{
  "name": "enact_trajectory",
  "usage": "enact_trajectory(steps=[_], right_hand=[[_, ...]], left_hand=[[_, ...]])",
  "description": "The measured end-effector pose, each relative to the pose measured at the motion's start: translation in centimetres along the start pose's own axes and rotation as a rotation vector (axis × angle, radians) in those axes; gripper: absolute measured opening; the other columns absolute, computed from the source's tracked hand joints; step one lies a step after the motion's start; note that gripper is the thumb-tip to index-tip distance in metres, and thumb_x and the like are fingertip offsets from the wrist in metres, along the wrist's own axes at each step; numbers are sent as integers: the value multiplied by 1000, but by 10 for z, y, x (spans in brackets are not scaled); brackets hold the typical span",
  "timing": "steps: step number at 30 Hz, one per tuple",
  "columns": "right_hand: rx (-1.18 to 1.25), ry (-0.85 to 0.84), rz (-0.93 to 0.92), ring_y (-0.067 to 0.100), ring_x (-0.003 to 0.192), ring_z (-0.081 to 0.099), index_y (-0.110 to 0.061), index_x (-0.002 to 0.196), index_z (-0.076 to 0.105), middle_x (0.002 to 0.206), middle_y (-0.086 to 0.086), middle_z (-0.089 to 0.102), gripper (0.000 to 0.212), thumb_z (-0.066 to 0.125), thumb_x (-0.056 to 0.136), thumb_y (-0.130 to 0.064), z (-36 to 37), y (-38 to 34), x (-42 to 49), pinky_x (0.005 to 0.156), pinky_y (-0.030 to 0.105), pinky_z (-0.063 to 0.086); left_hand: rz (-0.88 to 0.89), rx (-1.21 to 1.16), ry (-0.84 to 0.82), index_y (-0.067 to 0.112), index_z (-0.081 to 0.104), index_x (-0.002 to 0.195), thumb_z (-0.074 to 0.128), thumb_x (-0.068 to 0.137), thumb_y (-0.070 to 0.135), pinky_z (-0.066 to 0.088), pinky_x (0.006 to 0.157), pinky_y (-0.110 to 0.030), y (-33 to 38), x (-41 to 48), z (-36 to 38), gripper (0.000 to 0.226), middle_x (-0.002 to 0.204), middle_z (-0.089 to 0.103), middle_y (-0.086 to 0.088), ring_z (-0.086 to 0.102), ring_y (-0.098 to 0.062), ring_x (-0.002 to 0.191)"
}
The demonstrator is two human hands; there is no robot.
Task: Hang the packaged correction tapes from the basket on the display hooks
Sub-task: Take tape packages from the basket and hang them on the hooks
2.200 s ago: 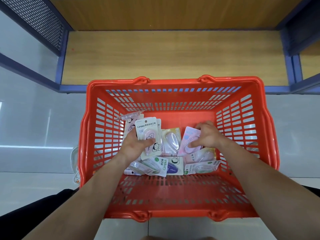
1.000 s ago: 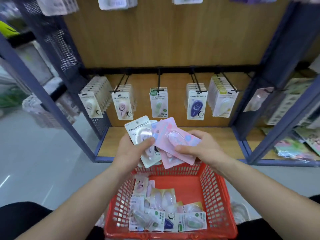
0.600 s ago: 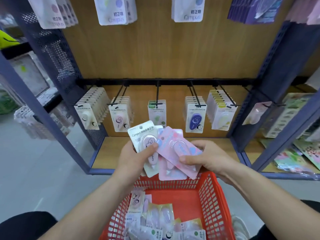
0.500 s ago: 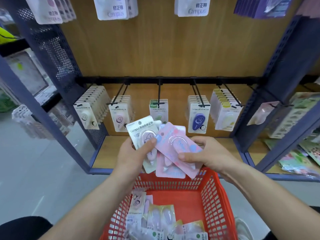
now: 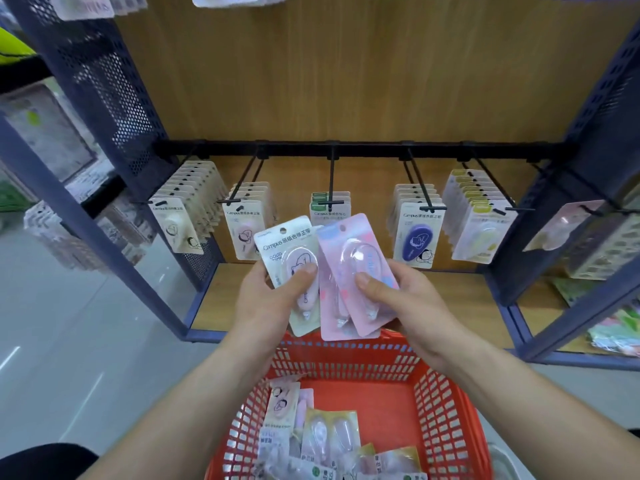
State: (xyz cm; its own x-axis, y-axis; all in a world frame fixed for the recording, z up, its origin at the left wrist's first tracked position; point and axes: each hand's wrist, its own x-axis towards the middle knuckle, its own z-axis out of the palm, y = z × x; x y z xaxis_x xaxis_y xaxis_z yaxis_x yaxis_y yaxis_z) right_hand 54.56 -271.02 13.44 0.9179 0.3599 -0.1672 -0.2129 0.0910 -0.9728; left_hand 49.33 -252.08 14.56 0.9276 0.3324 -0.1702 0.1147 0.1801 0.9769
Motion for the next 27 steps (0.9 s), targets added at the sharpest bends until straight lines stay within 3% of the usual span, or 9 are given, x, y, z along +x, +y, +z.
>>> enact_trajectory(steps=[5,8,10,15,20,23,25,27], right_hand=[[50,-18,-12,33,106,72,-11,119,68,113,12,76,52,85,76,-34,2,-3,-3,91,46,55],[127,-32,-8,30,105,71,-9,119,69,115,13,75,47,73,80,-36,4,-5,-7,94,45,54],[137,-22,1,33,108,70,-9,118,70,115,15,75,45,76,85,-38,9,-1,-10,99,47,54],[129,19,8,36,109,71,-9,116,72,113,15,76,46,72,84,-42,20,4,-14,105,57,50],[55,97,-31,31,101,74,-10,109,74,104,10,78,28,69,93,-32,22,2,-14,100,54,54],[39,125,-49,28,97,75,-10,108,74,101,8,79,27,68,94,-32,20,2,-13,95,46,58],[37,130,-65,24,94,75,-9,109,74,100,7,79,28,67,94,-32,19,2,-13,88,40,59],[36,132,-70,21,92,75,-9,109,73,100,6,79,28,66,95,-32,19,2,-12,85,36,59]], left_hand=[[41,81,6,20,69,115,77,89,22,58,92,-56,7,-6,-5,28,103,79,-2,76,-26,96],[50,131,-22,23,69,115,78,80,39,59,92,-53,9,-12,-7,40,103,79,2,76,-21,96],[28,145,-59,23,70,115,76,75,44,59,92,-49,7,-16,-5,45,103,79,3,76,-20,97],[21,181,-75,23,70,114,74,90,30,56,74,-24,0,-19,-1,25,101,79,8,75,-8,90],[-2,176,-74,23,68,117,73,90,39,56,73,-23,2,-19,2,32,100,79,11,75,-6,90],[-28,196,-96,25,67,117,80,78,52,61,80,-40,3,-20,4,49,99,79,8,76,-18,92],[-30,200,-109,26,66,115,83,81,41,61,79,-43,2,-20,5,41,98,79,7,77,-22,91],[-20,189,-110,27,66,116,80,85,29,59,80,-37,2,-19,5,34,101,79,9,76,-17,94]])
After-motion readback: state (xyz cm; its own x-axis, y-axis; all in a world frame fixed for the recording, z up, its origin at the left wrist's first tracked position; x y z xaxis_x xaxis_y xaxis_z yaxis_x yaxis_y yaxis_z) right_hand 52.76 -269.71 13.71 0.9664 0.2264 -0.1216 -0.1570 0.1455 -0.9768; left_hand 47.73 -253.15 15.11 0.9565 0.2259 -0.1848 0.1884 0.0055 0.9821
